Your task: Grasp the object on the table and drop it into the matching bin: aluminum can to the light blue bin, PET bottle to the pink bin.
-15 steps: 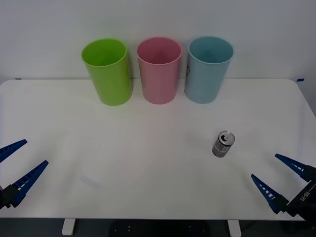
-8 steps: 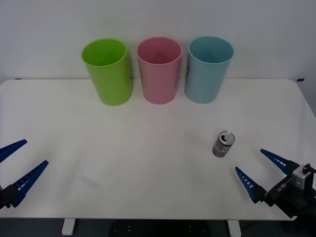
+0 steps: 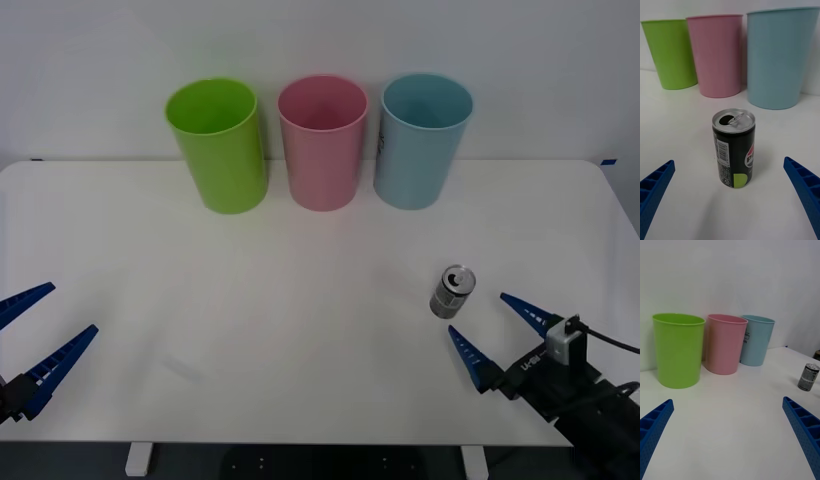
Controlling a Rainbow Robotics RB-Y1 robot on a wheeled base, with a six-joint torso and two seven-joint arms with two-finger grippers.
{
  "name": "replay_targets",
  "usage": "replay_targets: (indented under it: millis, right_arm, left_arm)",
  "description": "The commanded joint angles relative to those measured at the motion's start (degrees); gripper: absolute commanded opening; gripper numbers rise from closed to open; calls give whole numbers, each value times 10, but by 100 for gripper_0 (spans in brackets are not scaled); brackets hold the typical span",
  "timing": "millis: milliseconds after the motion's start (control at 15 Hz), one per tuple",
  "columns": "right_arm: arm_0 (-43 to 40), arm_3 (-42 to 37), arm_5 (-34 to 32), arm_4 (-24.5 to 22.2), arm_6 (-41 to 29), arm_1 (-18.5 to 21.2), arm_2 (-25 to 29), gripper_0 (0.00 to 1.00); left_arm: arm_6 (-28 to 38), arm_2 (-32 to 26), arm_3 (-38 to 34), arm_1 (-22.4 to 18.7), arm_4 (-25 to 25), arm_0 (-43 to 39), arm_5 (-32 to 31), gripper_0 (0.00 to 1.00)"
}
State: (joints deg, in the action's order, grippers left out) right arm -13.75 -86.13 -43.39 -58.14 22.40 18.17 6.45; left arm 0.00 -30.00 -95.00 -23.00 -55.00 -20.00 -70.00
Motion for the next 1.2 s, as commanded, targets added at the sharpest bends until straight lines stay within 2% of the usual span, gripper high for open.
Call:
replay_targets:
  millis: [67, 200, 867, 1200]
  right_arm:
    - [11, 13, 9, 1, 3, -5, -8, 100]
    - [43, 56, 0, 1, 7, -6, -8, 100]
    - [149, 175, 5, -3, 38, -28, -12, 100]
    - [167, 191, 13, -6, 48, -33, -13, 100]
  left_arm:
    - [0, 0, 0, 0, 0, 0, 0, 100]
    - [0, 0, 0, 0, 0, 0, 0, 100]
    - [0, 0, 0, 0, 0, 0, 0, 100]
    - [0, 0, 0, 0, 0, 0, 0, 100]
